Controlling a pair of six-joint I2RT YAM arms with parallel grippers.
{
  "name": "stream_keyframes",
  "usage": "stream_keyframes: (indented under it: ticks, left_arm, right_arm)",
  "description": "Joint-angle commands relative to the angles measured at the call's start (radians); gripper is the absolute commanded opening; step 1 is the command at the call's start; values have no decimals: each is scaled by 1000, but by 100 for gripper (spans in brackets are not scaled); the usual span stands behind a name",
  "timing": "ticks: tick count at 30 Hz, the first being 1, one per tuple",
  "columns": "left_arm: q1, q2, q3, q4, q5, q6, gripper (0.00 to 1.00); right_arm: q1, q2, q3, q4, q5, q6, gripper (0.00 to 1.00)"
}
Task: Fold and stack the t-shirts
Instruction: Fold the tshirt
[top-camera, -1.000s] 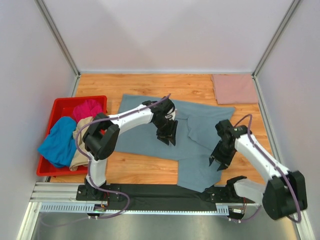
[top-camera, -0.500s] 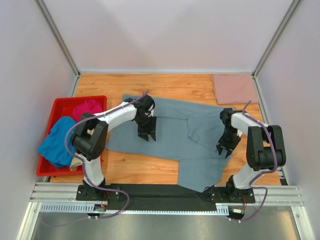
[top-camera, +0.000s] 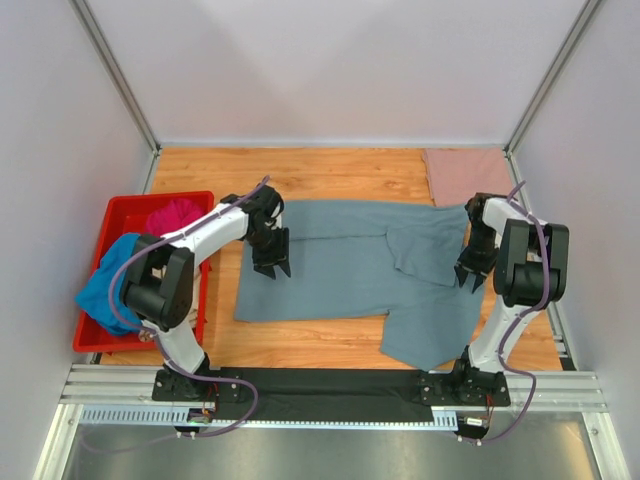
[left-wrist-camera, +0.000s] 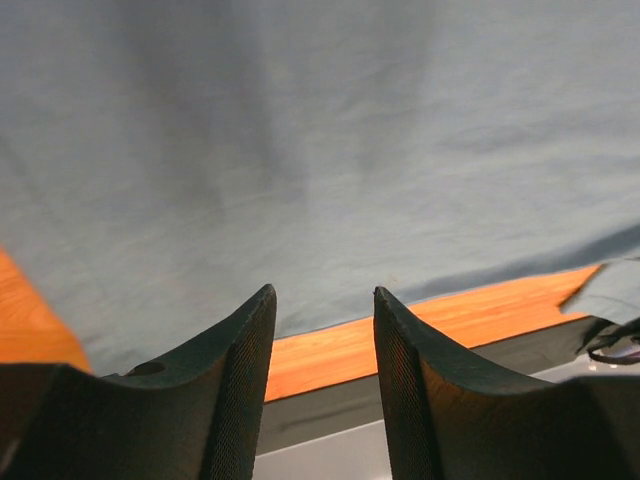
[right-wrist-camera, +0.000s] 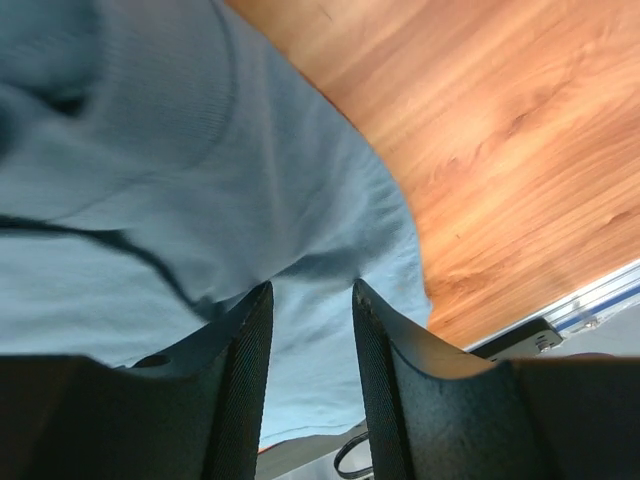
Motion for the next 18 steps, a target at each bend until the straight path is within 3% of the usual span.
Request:
stream_keyframes:
  ticks: [1,5,9,14,18]
  left_arm:
    - [38,-113,-28,-56,-51,46,52]
    - [67,-209,-100,-38,-51,34,57]
    - [69,-249,-143,13,5,-4,58]
    - [72,-252,-185,37,70,-26,58]
    - [78,-247,-217,47,94,-26,58]
  right_arm:
    - [-4,-20,101,-63,40,19,39]
    - [-4,-257,64,-238,-50,251,40]
    - [22,-454,-177,-310,-152,405,38]
    - [50,-584,-396,-300,-193,487,36]
    - [62,-621,-531,-189,-247,533,36]
